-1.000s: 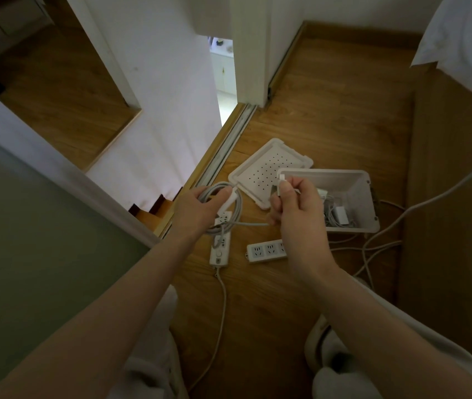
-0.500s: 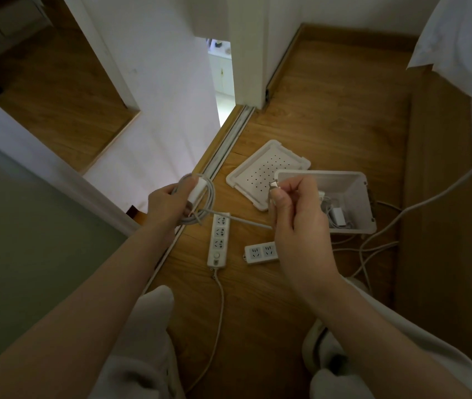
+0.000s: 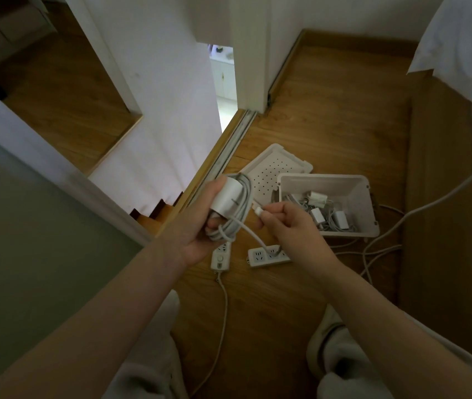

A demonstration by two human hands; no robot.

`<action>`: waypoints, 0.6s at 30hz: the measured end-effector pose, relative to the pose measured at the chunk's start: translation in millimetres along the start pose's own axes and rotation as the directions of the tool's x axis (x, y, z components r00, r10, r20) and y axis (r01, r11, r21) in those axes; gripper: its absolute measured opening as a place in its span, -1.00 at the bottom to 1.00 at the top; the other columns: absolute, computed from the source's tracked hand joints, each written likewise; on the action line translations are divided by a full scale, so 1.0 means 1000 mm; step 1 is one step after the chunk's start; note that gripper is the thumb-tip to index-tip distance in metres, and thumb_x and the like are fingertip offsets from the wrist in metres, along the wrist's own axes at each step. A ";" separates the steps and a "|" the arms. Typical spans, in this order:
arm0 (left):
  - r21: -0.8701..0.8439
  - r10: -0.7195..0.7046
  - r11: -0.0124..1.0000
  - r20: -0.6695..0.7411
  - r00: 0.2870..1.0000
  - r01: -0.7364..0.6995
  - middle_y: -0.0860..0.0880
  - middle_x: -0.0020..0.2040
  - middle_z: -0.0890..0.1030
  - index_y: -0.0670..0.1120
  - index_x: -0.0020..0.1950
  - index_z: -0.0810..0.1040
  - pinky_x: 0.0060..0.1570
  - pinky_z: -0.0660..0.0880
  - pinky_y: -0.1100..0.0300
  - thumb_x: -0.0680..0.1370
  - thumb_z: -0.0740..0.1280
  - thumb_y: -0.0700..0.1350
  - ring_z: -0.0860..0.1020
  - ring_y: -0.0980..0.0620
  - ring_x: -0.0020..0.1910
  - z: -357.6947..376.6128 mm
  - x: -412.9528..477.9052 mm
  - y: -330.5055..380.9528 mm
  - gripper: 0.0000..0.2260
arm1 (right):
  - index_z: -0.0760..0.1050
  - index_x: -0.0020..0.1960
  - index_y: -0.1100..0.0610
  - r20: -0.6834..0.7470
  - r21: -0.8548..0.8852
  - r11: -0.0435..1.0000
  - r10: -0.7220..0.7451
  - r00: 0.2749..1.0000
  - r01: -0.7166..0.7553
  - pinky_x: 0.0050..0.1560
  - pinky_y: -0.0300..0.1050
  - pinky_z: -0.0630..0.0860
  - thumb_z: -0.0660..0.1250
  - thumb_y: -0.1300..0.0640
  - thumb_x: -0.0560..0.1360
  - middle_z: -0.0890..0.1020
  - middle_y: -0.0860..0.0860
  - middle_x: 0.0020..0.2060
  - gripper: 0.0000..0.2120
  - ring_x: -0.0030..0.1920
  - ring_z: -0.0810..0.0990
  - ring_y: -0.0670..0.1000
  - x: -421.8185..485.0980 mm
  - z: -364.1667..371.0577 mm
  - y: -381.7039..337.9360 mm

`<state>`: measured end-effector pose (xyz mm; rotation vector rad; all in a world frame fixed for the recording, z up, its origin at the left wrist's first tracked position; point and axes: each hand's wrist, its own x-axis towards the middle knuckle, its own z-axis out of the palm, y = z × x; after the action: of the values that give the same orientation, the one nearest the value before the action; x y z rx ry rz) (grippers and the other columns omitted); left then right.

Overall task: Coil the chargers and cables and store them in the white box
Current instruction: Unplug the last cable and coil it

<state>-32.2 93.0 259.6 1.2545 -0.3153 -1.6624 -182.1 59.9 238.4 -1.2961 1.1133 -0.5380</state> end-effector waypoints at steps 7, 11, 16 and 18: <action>0.156 0.002 0.988 -0.026 1.000 0.002 0.01 -0.63 0.36 -0.13 -0.20 0.48 -0.59 0.39 0.33 0.55 0.18 0.13 0.37 0.15 -0.63 -0.001 0.001 -0.002 -0.65 | 0.52 -0.02 0.24 0.110 0.252 0.967 -0.001 0.994 -0.027 -0.44 -0.38 0.39 0.20 0.19 0.55 0.60 -0.11 -0.41 -0.85 -0.49 0.46 -0.24 -0.003 0.004 -0.003; 0.168 0.014 0.986 -0.034 0.999 -0.008 0.03 -0.61 0.35 -0.14 -0.13 0.50 -0.54 0.41 0.30 0.53 0.20 0.15 0.38 0.14 -0.60 0.000 0.001 -0.006 -0.65 | 0.55 -0.13 0.15 0.088 0.287 0.953 0.078 0.993 -0.100 -0.29 -0.26 0.37 0.22 0.12 0.54 0.57 -0.10 -0.40 -0.83 -0.38 0.43 -0.14 -0.003 0.006 0.002; 0.230 0.079 0.972 -0.108 0.991 -0.053 0.03 -0.61 0.38 -0.18 -0.02 0.52 -0.55 0.40 0.32 0.55 0.19 0.12 0.40 0.15 -0.62 0.004 0.004 -0.009 -0.64 | 0.58 -0.13 0.10 0.157 0.372 0.911 0.126 0.980 -0.177 -0.23 -0.26 0.45 0.18 0.21 0.56 0.61 -0.09 -0.34 -0.79 -0.31 0.49 -0.16 -0.004 0.009 0.004; 0.234 0.089 0.971 -0.123 0.988 -0.058 0.02 -0.58 0.41 -0.19 0.02 0.53 -0.55 0.42 0.32 0.55 0.21 0.11 0.42 0.14 -0.60 0.004 0.005 -0.008 -0.64 | 0.56 -0.05 0.13 0.204 0.397 0.893 0.138 0.969 -0.210 -0.18 -0.27 0.50 0.20 0.27 0.54 0.62 -0.01 -0.21 -0.83 -0.22 0.52 -0.13 -0.004 0.010 0.003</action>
<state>-39.5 91.3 252.9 1.4996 -0.4778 -1.5022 -176.2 68.6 235.7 -0.8424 0.8998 -0.4871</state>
